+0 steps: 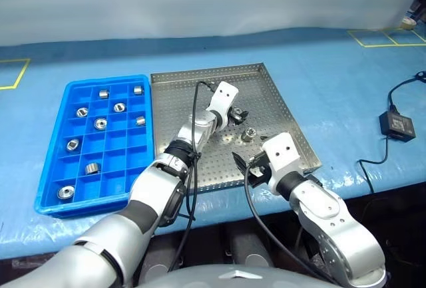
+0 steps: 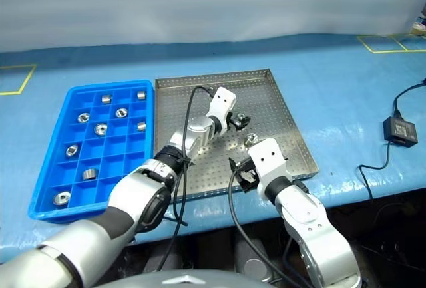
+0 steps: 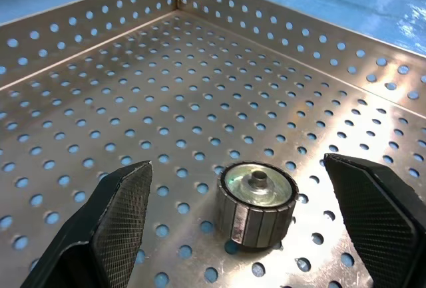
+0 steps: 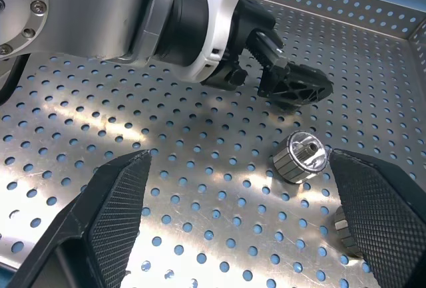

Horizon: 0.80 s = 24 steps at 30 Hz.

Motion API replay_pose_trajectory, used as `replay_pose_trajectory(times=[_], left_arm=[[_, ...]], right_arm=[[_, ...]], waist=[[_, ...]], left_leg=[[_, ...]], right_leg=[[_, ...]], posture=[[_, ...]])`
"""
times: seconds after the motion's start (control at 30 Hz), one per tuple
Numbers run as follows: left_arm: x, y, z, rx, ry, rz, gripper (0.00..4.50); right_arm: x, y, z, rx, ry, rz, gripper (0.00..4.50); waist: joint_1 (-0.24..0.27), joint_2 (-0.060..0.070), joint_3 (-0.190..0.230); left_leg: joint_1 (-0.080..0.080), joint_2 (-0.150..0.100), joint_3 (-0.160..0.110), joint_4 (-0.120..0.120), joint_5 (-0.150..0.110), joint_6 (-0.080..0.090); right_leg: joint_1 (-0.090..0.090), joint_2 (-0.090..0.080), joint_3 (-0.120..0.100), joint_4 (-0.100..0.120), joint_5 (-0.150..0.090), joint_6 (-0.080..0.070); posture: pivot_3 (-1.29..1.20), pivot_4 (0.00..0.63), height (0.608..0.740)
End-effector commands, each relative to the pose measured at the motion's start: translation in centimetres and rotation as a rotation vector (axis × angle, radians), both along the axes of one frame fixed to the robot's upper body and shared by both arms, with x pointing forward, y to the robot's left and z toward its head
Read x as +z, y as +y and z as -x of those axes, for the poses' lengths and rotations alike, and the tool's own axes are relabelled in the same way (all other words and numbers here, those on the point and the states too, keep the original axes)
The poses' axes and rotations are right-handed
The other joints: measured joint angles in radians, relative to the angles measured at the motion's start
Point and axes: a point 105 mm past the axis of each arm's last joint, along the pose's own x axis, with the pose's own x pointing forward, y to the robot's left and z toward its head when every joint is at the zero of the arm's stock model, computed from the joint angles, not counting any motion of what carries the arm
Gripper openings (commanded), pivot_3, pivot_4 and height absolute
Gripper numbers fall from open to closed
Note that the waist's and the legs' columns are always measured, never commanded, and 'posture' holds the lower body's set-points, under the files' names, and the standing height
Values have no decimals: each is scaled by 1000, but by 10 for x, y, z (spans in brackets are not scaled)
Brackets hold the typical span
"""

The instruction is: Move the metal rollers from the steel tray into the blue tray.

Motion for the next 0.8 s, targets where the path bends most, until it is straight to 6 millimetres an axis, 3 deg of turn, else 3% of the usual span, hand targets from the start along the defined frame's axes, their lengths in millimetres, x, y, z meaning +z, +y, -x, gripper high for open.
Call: replay_pose_trajectory(times=[0.03, 0.13, 0.23, 0.43, 0.47, 0.63, 0.8], left_arm=[[17, -34, 9, -82, -49, 16, 4475], [16, -35, 9, -85, -53, 5, 4475], [17, -33, 8, -61, -57, 12, 3915], [14, -27, 5, -39, -59, -4, 1847], [15, -25, 4, -33, -62, 0, 1668], [35, -7, -11, 32, -152, 16, 1665], [78, 33, -27, 167, -238, 161, 1665]], right_arm=[[12, 3, 0, 5, -59, -14, 4500], [12, 3, 0, 2, -60, -13, 4500], [12, 2, 0, -1, -60, -12, 4500], [12, 2, 0, -2, -58, -12, 4500], [12, 2, 0, 0, -57, -12, 4500], [12, 5, -3, 17, -57, -15, 4500], [11, 15, -6, 72, -50, -18, 4500]], waist=[[-7, 0, 0], [-17, 0, 0], [-23, 0, 0], [-27, 0, 0], [-27, 0, 0], [-23, 0, 0], [-16, 0, 0]], left_leg=[[0, 0, 0, 0, 0, 0], [0, 0, 0, 0, 0, 0], [0, 0, 0, 0, 0, 0], [1, 0, 0, 0, 0, 0], [1, 0, 0, 0, 0, 0], [1, 0, 0, 0, 0, 0], [1, 0, 1, 0, 0, 0]], right_leg=[[0, 0, 0, 0, 0, 0], [0, 0, 0, 0, 0, 0], [0, 0, 1, 0, 0, 1], [0, 0, 1, 1, 0, 1], [0, 0, 1, 0, 0, 1], [0, 0, 1, 1, 1, 1], [0, 0, 1, 1, 1, 1]], posture=[[-276, 150, 740], [-280, 150, 740], [-280, 150, 740], [-273, 150, 740], [-256, 150, 740], [-216, 150, 740], [-168, 150, 740]])
